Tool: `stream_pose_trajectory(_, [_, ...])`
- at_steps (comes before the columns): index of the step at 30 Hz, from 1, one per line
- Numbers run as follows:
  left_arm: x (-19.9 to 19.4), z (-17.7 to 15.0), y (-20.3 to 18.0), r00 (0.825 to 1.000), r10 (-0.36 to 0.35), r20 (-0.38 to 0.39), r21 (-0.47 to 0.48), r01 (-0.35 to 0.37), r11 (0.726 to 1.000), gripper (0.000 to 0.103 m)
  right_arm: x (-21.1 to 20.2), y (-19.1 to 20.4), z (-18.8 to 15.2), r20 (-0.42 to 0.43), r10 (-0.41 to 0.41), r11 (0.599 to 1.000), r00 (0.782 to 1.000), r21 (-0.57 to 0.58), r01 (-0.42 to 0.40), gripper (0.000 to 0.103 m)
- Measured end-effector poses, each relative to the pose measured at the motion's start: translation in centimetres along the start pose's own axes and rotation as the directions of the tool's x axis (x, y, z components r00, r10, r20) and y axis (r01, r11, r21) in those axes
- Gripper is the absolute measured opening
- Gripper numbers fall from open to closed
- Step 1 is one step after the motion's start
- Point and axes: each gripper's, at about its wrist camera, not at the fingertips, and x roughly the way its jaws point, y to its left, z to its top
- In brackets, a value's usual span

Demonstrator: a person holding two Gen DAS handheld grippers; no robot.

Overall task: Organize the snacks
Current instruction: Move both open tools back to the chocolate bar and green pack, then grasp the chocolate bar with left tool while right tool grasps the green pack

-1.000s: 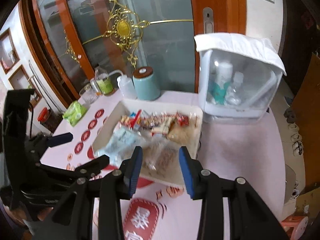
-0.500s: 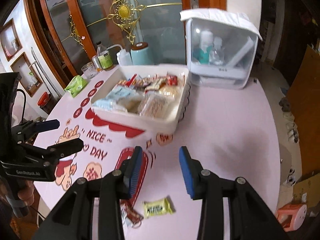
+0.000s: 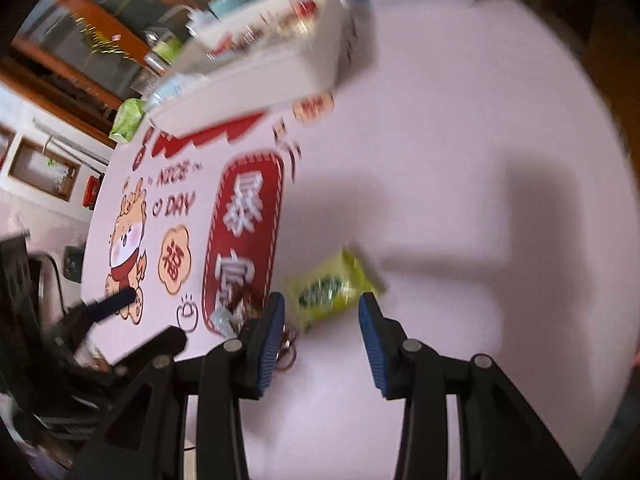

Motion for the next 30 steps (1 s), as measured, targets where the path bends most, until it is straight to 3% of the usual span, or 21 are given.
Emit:
stream_pose_trajectory(5, [2.5,-2.2,0.5,0.999,-0.008,-0.036,-0.086,0.005,0.996,0.102,3.7,-1.1,-0.7,-0.097,0.079,0.99,0.992,0.124,-0.067,0.039])
stream_pose_trajectory(9, [3.7,-3.0,0.5,0.999,-0.003,-0.051,-0.124,-0.003,0.992,0.102,5.5,-0.9,-0.4,-0.118,0.097,0.982,0.988,0.17,-0.076,0.039])
stream_pose_trajectory(17, [4.6,-3.5,0.5,0.998,-0.005,-0.059,-0.162,-0.005,0.987,0.102,6.5,1.6,1.6,-0.061,-0.049,0.991,0.997,0.117,0.056,0.047])
stream_pose_trajectory(22, [4.8,-3.3,0.6,0.998,-0.009,-0.061,-0.19,-0.003,0.982,0.102,7.5,4.2,2.0,-0.083,-0.15,0.989,0.985,-0.015,0.149,0.067])
stream_pose_trajectory(26, [5.1,-3.0,0.5,0.998,0.006,-0.063,-0.202,-0.019,0.979,0.102,8.3,5.7,1.9,-0.054,-0.235,0.966,0.971,-0.127,0.227,0.065])
stream_pose_trajectory(29, [5.5,-2.5,0.4,0.998,0.007,-0.066,-0.208,-0.021,0.978,0.102,8.3,6.2,1.4,-0.019,-0.299,0.931,0.954,-0.224,0.287,0.043])
stream_pose_trajectory(30, [5.6,-2.4,0.4,0.998,0.01,-0.065,-0.209,-0.024,0.978,0.102,8.2,6.0,1.3,-0.019,-0.294,0.931,0.956,-0.234,0.281,0.042])
